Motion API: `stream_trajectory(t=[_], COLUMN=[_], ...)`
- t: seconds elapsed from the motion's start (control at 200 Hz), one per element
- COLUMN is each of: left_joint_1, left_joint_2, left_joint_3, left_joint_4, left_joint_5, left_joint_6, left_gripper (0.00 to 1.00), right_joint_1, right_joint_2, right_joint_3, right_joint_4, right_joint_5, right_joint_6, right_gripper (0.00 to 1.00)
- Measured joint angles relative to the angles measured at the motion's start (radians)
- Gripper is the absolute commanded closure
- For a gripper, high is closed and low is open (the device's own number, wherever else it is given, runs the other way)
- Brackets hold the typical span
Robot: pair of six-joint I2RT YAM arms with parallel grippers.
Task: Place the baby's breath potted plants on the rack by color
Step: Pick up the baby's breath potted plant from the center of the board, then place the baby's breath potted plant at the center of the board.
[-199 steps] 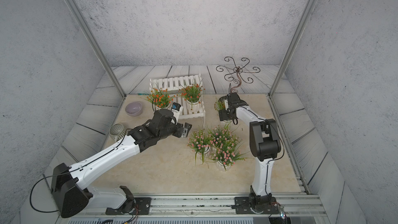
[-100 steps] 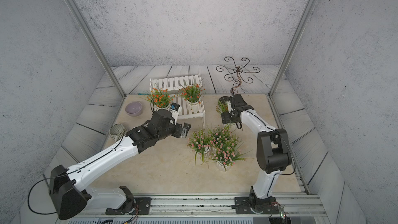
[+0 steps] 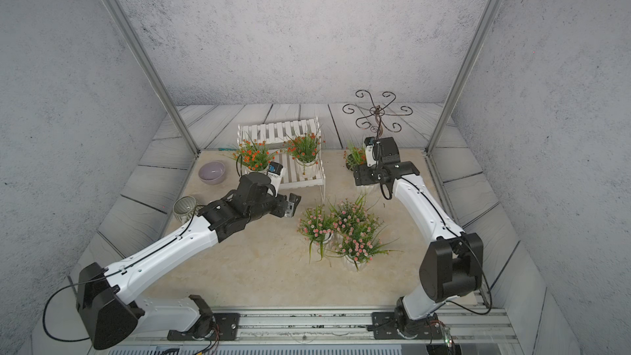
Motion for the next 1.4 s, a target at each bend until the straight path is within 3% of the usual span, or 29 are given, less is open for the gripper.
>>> stream_trajectory(t=[0.155,0.34,0.626,0.776,1.046,1.401], left_joint_1=[0.029,0.097,0.235,0.268,0.274,0.274], left_joint_2=[-0.029,-0.119,-0.391,-0.539,-0.709,-0.721], left_joint_3=[0.000,-0.002,-0.074,-0.114,-0.163,-0.229], left_joint_4=[-0.018,-0.056,-0.161,-0.240,-0.374,-0.439], left_joint_5=[0.000,-0.002,-0.094,-0.184,-0.298,-0.285], left_joint_6=[0.000,-0.011,-0.043,-0.064,-0.109,-0.163], left_gripper=[0.05,0.05,0.05,0.05,0.05,0.05], right_joint_1=[0.105,0.314,0.620,0.733,0.804,0.805], right_joint_2=[-0.043,-0.079,-0.075,0.016,0.235,0.392], right_joint_3=[0.040,0.085,0.089,0.089,0.027,-0.012], right_joint_4=[-0.034,-0.064,-0.066,-0.008,0.166,0.314], right_joint_5=[0.024,0.057,0.060,0.030,-0.090,-0.100], right_joint_6=[-0.021,-0.040,-0.037,-0.019,0.034,0.043], right_gripper=[0.25,0.25,0.24,0.24,0.22,0.14])
